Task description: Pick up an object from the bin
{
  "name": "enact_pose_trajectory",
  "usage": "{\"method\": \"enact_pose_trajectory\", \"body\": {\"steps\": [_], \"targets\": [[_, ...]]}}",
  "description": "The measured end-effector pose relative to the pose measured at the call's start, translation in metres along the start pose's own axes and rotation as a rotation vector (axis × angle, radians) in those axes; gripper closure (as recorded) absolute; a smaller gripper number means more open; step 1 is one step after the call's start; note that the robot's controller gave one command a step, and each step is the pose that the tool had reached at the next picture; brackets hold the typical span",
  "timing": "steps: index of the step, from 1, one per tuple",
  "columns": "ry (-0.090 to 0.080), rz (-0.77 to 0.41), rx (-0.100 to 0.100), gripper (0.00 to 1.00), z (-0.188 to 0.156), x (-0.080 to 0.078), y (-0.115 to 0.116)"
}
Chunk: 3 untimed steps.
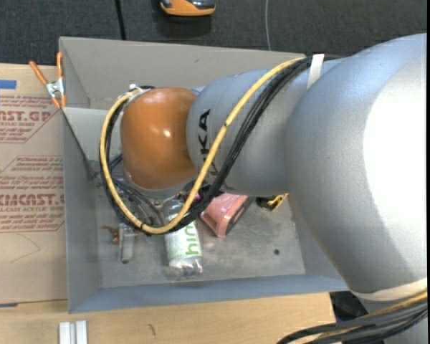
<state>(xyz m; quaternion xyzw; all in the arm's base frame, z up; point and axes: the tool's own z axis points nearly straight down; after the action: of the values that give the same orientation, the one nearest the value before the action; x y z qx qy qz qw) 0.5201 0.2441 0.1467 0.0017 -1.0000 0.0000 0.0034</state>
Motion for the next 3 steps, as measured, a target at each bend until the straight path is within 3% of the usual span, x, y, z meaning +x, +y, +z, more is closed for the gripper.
{"method": "enact_pose_trajectory", "body": {"steps": [1, 2, 3], "targets": [[-0.007, 0.002, -0.002, 0.00, -0.005, -0.002, -0.001], [-0.014, -0.067, -0.003, 0.00, 0.039, -0.024, -0.008], [-0.011, -0.293, -0.001, 1.00, 0.065, -0.046, -0.008]]}}
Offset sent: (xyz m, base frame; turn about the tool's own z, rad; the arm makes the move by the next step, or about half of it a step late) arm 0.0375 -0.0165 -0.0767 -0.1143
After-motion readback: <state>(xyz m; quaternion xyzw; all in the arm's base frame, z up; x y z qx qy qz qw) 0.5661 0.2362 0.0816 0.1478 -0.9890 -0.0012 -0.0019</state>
